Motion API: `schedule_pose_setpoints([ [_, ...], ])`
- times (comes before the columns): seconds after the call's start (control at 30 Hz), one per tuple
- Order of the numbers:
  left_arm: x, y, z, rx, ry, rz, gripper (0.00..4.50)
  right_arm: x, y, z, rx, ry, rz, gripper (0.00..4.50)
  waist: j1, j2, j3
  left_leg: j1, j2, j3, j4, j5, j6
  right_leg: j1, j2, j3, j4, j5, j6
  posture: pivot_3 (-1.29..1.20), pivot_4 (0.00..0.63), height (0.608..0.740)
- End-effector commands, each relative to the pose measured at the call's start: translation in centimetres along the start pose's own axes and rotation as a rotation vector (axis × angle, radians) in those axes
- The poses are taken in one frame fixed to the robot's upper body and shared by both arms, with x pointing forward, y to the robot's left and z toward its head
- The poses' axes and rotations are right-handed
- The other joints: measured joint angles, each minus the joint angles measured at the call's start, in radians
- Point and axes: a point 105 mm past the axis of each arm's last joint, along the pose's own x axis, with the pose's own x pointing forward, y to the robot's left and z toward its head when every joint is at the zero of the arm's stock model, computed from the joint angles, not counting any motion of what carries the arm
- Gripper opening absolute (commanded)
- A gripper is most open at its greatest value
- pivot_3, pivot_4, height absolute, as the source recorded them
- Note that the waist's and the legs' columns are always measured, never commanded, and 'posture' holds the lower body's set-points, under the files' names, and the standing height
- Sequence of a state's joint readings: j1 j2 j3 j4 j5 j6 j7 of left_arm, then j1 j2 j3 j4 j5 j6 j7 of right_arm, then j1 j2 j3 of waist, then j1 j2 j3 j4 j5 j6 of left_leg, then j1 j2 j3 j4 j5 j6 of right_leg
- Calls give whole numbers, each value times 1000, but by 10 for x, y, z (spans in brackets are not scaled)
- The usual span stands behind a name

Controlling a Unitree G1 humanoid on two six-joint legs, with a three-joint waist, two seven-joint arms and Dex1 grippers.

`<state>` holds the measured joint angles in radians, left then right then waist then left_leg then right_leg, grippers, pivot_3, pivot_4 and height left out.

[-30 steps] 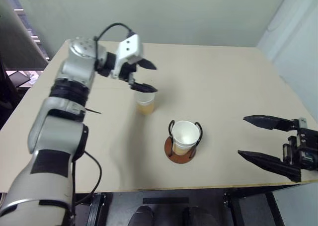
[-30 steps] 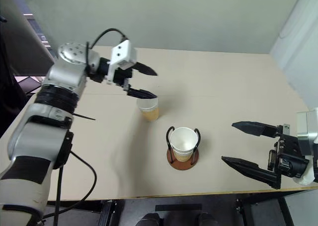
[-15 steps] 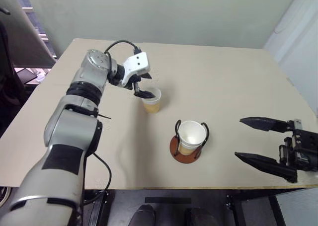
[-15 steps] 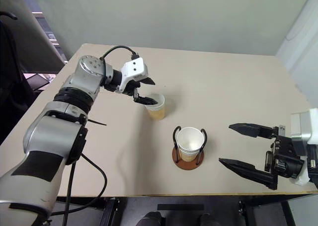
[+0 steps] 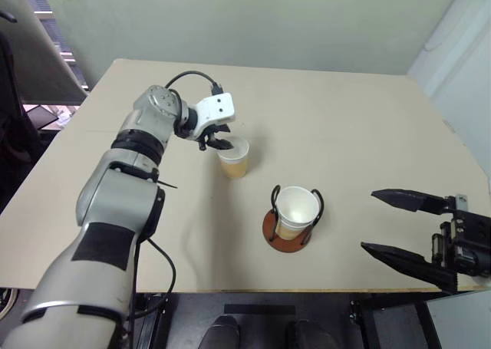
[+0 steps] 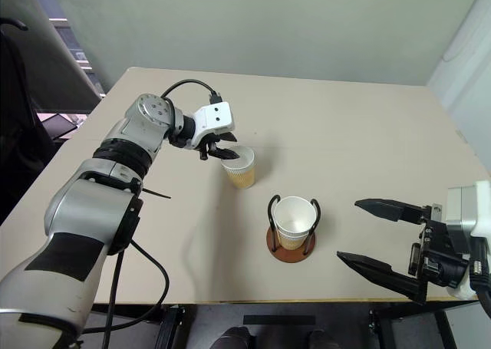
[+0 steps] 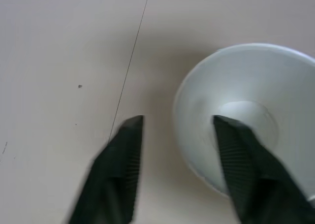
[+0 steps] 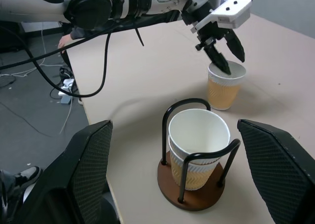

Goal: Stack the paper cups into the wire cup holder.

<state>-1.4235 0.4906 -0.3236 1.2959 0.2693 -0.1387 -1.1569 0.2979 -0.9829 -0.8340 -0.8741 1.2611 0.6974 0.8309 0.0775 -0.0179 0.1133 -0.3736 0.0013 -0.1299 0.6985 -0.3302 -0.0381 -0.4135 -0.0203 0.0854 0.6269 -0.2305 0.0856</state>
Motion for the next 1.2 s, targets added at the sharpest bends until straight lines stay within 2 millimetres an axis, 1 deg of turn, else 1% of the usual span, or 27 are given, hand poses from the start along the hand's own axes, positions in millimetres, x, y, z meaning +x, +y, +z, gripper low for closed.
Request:
schedule_pose_setpoints([
  [0.03,-9,8,15,31,-45,11,946,-3,0,7,-50,-18,-18,4125,0,0,0,0,0,0,0,0,0,0,0,0,0,0,0,0,150,740],
  [0.1,-11,7,15,29,-50,1,209,-2,-1,8,-50,-20,-17,4125,0,0,0,0,0,0,0,0,0,0,0,0,0,0,0,0,150,740],
  [0.13,-13,6,15,24,-63,-14,34,-2,0,7,-42,-17,-7,4125,0,0,0,0,0,0,0,0,0,0,0,0,0,0,0,0,150,740],
  [0.2,-15,4,16,20,-79,-34,34,-3,1,6,-33,-12,4,4125,0,0,0,0,0,0,0,0,0,0,0,0,0,0,0,0,150,740],
  [0.27,-18,2,24,20,-124,-69,34,-3,1,6,-33,-12,6,4125,0,0,0,0,0,0,0,0,0,0,0,0,0,0,0,0,150,740],
  [0.4,-32,-2,54,75,-256,-163,34,-5,-1,5,-38,-3,5,4125,0,0,0,0,0,0,0,0,0,0,0,0,0,0,1,0,150,740],
  [0.53,-62,-11,124,252,-521,-274,34,-5,-2,7,-47,0,-2,4125,2,0,0,-3,0,-1,1,1,1,0,-1,0,0,0,2,0,150,740],
  [0.57,-67,-15,135,278,-570,-289,34,-5,-2,7,-48,0,-4,4125,2,0,0,-4,0,-1,1,1,1,-1,-1,0,0,0,2,0,150,740],
  [0.7,-82,-31,168,382,-691,-351,34,-5,-2,8,-55,-1,-12,4125,1,0,0,-5,2,1,1,1,2,-1,-4,1,0,0,4,0,150,740],
  [0.73,-86,-43,179,417,-736,-405,34,-5,-2,9,-58,1,-19,4125,1,0,0,-5,2,1,1,1,2,-1,-4,1,0,0,4,0,150,740],
  [0.77,-88,-54,186,438,-764,-462,34,-6,-1,9,-61,3,-24,4125,1,0,0,-4,2,2,1,1,2,-1,-4,1,0,1,4,0,150,740],
  [0.83,-87,-75,189,472,-774,-568,34,-6,-1,10,-66,4,-30,4125,1,1,0,-4,2,2,1,1,2,-1,-4,1,1,1,5,0,150,740],
  [0.9,-84,-89,187,489,-762,-639,34,-7,0,11,-68,3,-34,4125,1,1,0,-3,2,0,1,1,2,-1,-4,2,1,1,5,0,150,740],
  [0.97,-80,-97,184,496,-735,-686,34,-9,2,11,-68,7,-37,4125,1,1,0,-2,2,-1,2,1,2,0,-4,2,1,1,5,0,150,740],
  [1.1,-71,-102,179,490,-701,-725,34,-8,7,10,-62,12,-37,4125,1,1,0,0,3,-1,1,0,2,2,-5,4,2,1,4,0,150,740],
  [1.2,-61,-100,175,500,-657,-716,34,-7,9,10,-62,7,-47,4125,1,1,0,0,3,-1,1,0,3,2,-5,4,2,1,4,0,150,740],
])
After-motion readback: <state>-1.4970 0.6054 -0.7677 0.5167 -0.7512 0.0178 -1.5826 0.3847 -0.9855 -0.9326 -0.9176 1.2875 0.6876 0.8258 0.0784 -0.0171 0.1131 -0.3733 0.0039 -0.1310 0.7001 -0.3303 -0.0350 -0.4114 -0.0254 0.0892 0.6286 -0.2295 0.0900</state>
